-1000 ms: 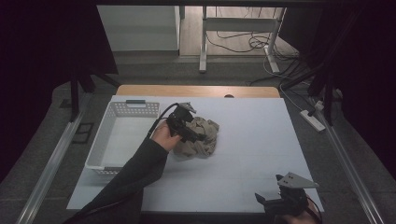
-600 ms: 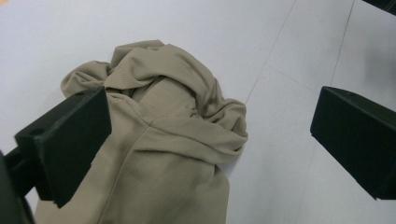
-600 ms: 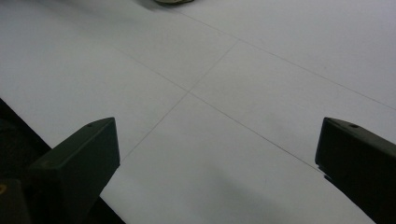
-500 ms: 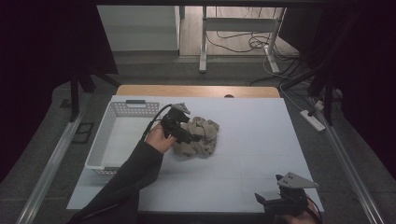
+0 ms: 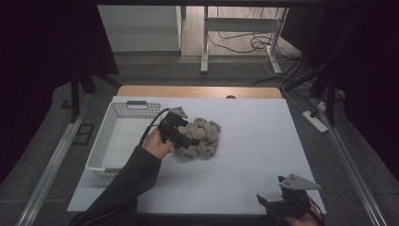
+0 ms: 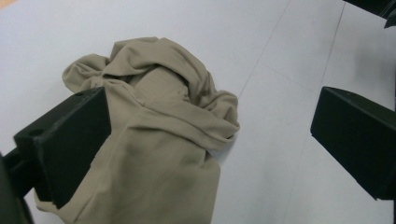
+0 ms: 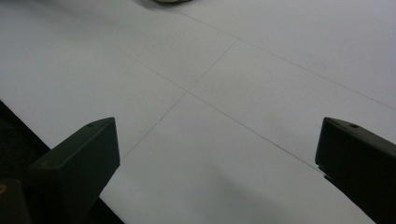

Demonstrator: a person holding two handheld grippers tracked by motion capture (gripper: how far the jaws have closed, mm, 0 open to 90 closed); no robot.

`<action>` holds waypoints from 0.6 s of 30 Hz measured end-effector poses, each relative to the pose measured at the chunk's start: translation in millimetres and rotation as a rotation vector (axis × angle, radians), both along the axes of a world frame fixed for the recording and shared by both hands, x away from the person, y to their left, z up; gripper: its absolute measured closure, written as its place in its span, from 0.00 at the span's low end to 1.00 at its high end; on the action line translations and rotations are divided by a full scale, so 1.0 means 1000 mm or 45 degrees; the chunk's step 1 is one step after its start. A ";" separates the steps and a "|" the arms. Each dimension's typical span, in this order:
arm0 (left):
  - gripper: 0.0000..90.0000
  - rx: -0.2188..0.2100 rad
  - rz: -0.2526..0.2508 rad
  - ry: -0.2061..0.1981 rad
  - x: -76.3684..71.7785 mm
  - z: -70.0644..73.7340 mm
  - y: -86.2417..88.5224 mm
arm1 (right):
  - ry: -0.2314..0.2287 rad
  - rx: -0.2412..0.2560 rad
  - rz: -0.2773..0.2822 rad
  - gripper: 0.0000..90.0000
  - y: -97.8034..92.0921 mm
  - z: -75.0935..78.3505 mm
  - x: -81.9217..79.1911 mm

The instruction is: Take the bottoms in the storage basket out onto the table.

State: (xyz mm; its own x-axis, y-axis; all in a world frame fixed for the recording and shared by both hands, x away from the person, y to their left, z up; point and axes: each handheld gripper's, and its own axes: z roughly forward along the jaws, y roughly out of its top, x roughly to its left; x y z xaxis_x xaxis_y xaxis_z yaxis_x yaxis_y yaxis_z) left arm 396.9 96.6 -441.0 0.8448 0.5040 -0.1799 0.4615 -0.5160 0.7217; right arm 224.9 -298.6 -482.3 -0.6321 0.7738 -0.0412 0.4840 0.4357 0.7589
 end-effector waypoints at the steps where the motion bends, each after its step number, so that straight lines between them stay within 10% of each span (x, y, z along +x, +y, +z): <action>1: 0.00 -0.004 -0.001 -0.002 -0.001 0.000 0.001 | 0.000 0.000 0.000 0.00 0.000 0.000 0.000; 18: 0.00 -0.019 0.024 -0.034 -0.016 -0.007 0.018 | -0.001 -0.007 -0.003 0.00 0.001 0.000 0.000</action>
State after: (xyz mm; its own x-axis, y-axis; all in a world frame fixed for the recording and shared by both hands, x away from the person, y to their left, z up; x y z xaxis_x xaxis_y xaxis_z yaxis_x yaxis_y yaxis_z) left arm 381.1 114.2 -448.2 0.8397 0.5173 -0.1653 0.4517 -0.4962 0.7415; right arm 225.0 -297.9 -482.6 -0.6305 0.7748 -0.0459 0.4840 0.4387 0.7571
